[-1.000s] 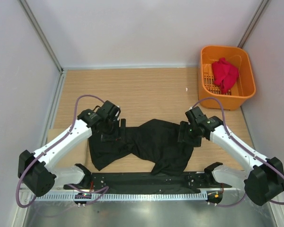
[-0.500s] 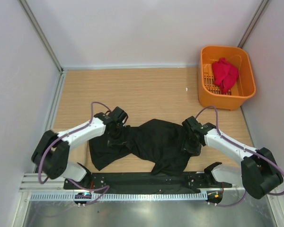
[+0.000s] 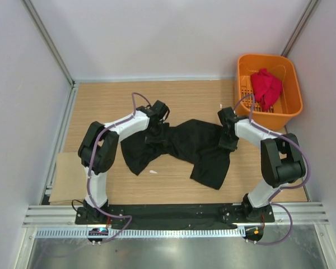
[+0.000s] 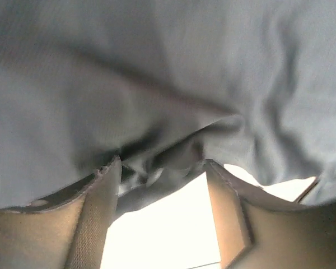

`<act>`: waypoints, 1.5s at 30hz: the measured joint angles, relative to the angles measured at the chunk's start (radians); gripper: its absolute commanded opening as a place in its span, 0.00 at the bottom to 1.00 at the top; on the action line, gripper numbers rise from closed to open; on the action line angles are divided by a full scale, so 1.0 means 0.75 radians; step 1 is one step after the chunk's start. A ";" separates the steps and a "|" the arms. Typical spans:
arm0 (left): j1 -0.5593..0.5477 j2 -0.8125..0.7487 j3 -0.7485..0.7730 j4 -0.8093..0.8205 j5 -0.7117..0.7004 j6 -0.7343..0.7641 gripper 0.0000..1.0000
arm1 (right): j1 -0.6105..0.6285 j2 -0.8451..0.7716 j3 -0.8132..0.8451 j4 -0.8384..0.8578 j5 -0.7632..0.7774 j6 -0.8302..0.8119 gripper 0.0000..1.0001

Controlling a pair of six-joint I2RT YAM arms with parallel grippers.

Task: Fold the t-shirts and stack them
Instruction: Flatten the tshirt out

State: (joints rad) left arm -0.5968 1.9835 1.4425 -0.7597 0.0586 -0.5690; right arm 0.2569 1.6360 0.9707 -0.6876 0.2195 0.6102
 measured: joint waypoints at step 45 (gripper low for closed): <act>0.581 -0.366 -0.463 0.211 0.389 -0.026 0.00 | 0.039 -0.573 -0.553 0.093 -0.527 0.175 0.01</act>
State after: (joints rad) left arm -0.1612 1.7092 1.0954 -0.6014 0.3500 -0.5884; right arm 0.2859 1.2060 0.5556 -0.6182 -0.1761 0.7418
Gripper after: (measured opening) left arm 0.008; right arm 0.026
